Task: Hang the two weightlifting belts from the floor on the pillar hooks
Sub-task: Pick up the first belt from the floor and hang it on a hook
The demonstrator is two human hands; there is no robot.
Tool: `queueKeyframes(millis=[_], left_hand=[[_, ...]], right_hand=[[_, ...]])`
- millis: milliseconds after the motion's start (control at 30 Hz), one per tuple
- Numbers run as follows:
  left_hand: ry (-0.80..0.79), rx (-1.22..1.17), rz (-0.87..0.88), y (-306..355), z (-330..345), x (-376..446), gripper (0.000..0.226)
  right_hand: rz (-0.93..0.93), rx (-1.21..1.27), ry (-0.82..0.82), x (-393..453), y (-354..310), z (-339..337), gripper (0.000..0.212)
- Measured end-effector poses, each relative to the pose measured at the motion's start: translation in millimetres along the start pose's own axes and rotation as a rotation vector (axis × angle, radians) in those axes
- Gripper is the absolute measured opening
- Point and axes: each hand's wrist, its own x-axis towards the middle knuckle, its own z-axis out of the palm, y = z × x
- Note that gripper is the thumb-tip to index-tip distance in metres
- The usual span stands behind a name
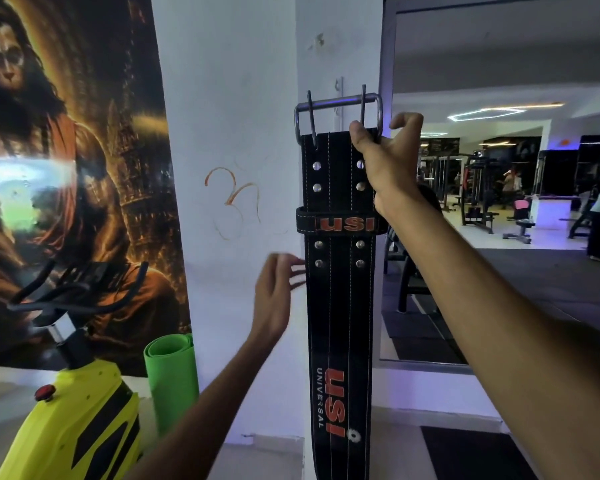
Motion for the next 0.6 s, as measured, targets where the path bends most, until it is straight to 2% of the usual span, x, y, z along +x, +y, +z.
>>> queueKeyframes(millis=[133, 233, 333, 433, 600], left_hand=[[0.141, -0.011, 0.201, 64.6, 6.6, 45.9, 0.018], [0.106, 0.055, 0.29, 97.1, 18.6, 77.9, 0.025], [0.024, 0.054, 0.219, 109.8, 33.6, 101.7, 0.025], [0.025, 0.085, 0.159, 99.9, 43.2, 115.4, 0.026], [-0.035, 0.121, 0.191, 80.5, 60.3, 121.8, 0.03]], right_hand=[[-0.052, 0.035, -0.032, -1.6, 6.8, -6.0, 0.037], [-0.11, 0.0, -0.039, -1.1, 15.3, -8.3, 0.034], [-0.121, -0.022, -0.055, 1.3, 24.2, -12.1, 0.028], [-0.115, -0.043, -0.08, 8.0, 33.5, -22.6, 0.017], [-0.038, -0.034, -0.138, 16.8, 45.0, -49.7, 0.007]])
